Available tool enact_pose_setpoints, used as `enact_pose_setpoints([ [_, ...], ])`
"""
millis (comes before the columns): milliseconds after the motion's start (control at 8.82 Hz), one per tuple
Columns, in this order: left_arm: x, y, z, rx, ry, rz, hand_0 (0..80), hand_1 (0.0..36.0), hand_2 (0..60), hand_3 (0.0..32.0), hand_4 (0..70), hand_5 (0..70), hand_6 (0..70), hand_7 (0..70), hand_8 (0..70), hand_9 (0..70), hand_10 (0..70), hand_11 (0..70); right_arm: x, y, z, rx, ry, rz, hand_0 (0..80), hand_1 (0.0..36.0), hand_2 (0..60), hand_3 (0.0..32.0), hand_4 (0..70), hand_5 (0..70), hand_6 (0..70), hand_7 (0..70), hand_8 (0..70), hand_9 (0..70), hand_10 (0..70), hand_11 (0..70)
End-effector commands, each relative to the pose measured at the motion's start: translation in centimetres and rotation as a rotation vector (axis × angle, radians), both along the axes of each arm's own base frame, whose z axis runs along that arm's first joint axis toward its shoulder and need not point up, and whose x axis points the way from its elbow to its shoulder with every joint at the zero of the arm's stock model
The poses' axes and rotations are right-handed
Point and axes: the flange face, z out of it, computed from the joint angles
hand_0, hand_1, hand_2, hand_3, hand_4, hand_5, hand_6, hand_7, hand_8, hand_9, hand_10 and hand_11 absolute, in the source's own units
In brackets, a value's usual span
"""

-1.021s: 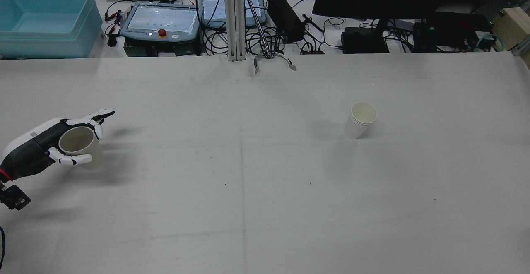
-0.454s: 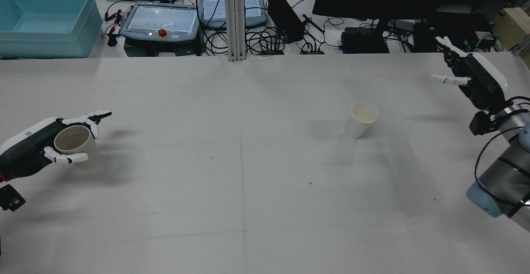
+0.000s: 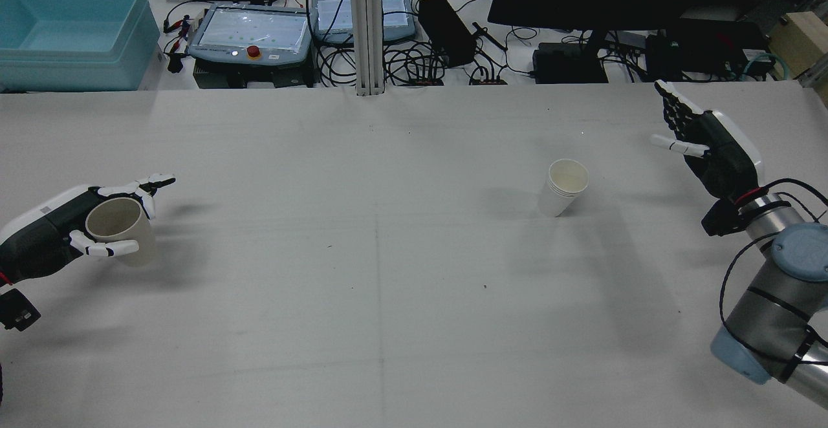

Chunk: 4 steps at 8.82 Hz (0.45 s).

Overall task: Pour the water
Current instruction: 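Move the right hand in toward the standing white cup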

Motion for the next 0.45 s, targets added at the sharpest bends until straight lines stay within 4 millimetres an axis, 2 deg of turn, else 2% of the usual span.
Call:
enact_pose_setpoints([
  [0, 0.1, 0.0, 0.3, -0.008, -0.011, 0.002, 46.2, 24.5, 60.0, 0.0, 56.4, 51.8, 8.9, 15.2, 3.1, 2.7, 1.8, 3.3, -3.0, 2.6, 3.9, -0.012, -0.036, 0.155, 45.7, 14.2, 13.4, 0.0, 0.0, 0.2, 0.0, 0.0, 0.0, 0.0, 0.0, 0.0],
  [113, -0.1, 0.1, 0.3, -0.008, -0.011, 0.001, 46.1, 24.5, 60.0, 0.0, 55.9, 51.7, 8.9, 15.0, 3.1, 2.6, 1.8, 3.2, -4.5, 1.3, 4.0, -0.007, -0.046, 0.155, 46.0, 15.1, 13.3, 0.0, 0.0, 0.0, 0.0, 0.0, 0.0, 0.0, 0.0, 0.3],
  [340, -0.3, 0.1, 0.3, -0.007, -0.01, -0.002, 46.2, 24.4, 60.0, 0.0, 55.5, 51.6, 8.6, 14.8, 3.0, 2.6, 1.7, 3.1, -7.5, 2.0, 3.6, -0.005, -0.059, 0.113, 47.0, 15.8, 13.0, 0.0, 0.0, 0.0, 0.0, 0.0, 0.0, 0.0, 0.0, 0.0],
])
